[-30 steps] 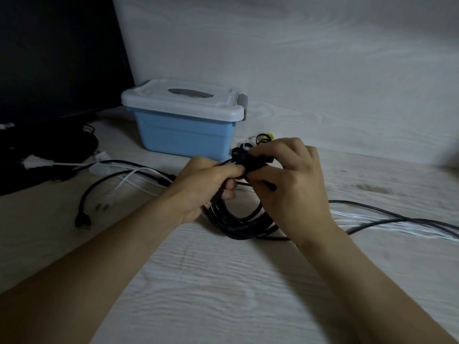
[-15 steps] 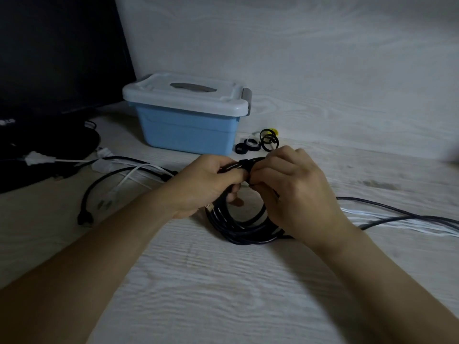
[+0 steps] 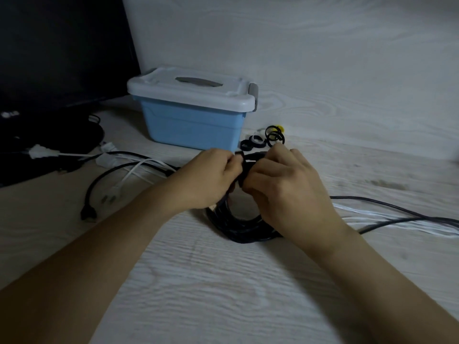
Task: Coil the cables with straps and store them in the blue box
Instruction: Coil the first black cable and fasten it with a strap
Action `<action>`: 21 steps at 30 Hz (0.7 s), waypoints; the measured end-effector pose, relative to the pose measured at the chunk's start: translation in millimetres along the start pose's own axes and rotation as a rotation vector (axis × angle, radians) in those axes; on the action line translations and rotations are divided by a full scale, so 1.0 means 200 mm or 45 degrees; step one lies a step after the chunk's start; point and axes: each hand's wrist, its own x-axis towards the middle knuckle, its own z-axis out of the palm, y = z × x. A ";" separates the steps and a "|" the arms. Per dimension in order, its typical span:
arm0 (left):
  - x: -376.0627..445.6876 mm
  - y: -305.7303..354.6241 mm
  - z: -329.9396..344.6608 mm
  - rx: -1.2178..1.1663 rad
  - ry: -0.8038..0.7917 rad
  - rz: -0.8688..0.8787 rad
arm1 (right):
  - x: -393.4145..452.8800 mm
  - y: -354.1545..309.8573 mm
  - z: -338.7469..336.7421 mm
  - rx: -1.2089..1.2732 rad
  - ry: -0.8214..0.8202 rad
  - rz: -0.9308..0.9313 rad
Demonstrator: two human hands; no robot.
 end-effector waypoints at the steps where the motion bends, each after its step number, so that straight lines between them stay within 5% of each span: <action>1: 0.01 -0.01 0.00 0.000 0.022 0.014 | 0.00 -0.01 0.01 0.014 -0.007 0.005; 12: 0.02 -0.02 0.02 -0.582 -0.154 -0.278 | -0.04 0.03 0.02 0.348 0.022 0.149; 21: 0.00 -0.04 0.00 -0.417 -0.162 -0.151 | -0.04 0.03 0.02 0.338 -0.030 0.051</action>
